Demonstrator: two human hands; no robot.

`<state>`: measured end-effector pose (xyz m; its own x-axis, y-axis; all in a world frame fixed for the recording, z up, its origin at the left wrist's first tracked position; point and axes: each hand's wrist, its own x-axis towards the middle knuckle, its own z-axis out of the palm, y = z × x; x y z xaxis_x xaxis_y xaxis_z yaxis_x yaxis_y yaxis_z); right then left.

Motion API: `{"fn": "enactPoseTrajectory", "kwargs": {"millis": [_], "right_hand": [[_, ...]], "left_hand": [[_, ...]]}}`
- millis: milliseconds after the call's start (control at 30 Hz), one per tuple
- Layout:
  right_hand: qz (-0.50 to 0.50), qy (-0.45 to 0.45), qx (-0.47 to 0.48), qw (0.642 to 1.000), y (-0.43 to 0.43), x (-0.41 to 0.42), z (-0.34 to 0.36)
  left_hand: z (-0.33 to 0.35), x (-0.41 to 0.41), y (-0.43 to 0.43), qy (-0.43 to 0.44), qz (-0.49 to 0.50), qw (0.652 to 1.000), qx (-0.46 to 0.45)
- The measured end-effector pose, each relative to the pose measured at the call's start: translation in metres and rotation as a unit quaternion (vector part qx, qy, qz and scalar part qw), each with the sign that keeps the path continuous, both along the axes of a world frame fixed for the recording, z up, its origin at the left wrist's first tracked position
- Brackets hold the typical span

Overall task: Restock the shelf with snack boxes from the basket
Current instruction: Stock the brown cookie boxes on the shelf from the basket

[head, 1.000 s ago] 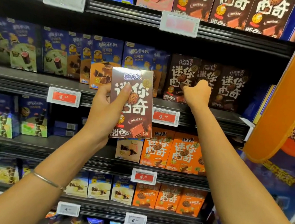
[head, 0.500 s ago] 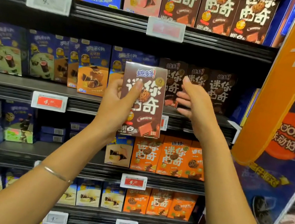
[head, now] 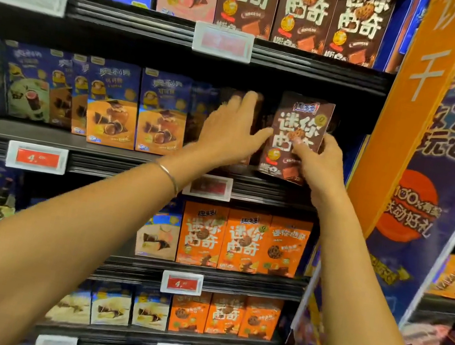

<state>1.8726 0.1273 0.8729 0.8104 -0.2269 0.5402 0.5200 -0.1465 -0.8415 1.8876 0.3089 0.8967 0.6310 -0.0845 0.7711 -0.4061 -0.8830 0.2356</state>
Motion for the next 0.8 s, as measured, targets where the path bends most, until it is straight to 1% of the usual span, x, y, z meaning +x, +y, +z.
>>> {"fn": "enactPoseTrajectory", "kwargs": {"millis": [33,100,167,233,367,433,533,667,800], "right_hand": [[-0.025,0.005,-0.009,1.000,-0.003,0.008,0.000],[-0.066,0.017,-0.023,0.997,-0.005,0.024,-0.002],[-0.095,0.030,-0.040,0.994,-0.003,0.037,-0.004],[-0.125,0.041,-0.077,0.988,0.001,0.046,-0.004],[-0.181,0.056,-0.132,0.973,0.006,0.060,-0.003],[-0.183,0.056,-0.143,0.971,0.008,0.063,-0.003],[-0.177,0.052,-0.151,0.971,0.011,0.066,-0.004],[-0.185,0.044,-0.167,0.967,0.016,0.070,-0.004],[-0.194,0.049,-0.180,0.963,0.016,0.072,-0.004]], "left_hand": [[0.005,0.005,0.003,-0.013,0.036,0.998,0.052],[0.016,0.014,0.004,-0.010,0.081,0.990,0.119],[0.025,0.023,0.005,0.022,0.106,0.981,0.164],[0.032,0.030,0.008,0.057,0.122,0.971,0.198],[0.040,0.033,0.012,0.125,0.132,0.959,0.216],[0.043,0.030,0.012,0.153,0.122,0.956,0.218],[0.041,0.029,0.014,0.145,0.116,0.956,0.226],[0.039,0.039,0.018,0.135,0.142,0.952,0.237],[0.040,0.044,0.022,0.103,0.144,0.954,0.243]]}}
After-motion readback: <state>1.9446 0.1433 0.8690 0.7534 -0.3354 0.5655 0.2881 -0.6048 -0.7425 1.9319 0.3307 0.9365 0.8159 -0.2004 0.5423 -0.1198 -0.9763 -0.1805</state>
